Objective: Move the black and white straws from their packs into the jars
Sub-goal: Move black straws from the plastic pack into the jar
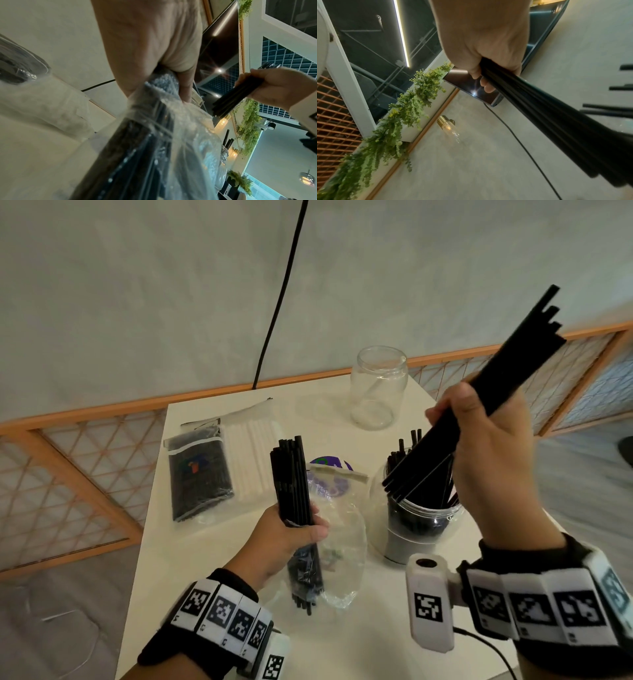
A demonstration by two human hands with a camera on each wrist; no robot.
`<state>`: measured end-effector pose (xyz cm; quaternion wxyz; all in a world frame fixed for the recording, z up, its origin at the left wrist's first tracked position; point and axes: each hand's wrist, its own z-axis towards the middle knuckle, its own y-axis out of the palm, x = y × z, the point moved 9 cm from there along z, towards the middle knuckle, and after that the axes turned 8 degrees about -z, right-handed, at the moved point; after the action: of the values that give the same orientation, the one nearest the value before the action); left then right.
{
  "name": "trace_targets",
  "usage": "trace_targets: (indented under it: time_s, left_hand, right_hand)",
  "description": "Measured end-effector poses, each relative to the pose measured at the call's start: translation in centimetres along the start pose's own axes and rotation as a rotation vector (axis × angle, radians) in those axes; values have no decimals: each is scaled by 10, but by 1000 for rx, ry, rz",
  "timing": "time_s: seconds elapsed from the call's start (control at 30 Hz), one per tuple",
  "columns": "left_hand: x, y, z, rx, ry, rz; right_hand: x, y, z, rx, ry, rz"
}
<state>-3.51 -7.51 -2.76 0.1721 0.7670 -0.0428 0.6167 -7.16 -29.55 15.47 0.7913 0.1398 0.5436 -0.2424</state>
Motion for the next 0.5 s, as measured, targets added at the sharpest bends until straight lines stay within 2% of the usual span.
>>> trace_targets:
  time_s: [0.17, 0.4, 0.5]
  left_hand:
    - [0, 2, 0, 33, 0, 4]
    - [5, 12, 2, 89, 9, 17]
    - [8, 18, 6, 109, 15, 24]
  right_hand:
    - [20, -19, 11, 78, -47, -95]
    - [44, -13, 14, 0, -87, -245]
    - [56, -15, 17, -22, -46, -273]
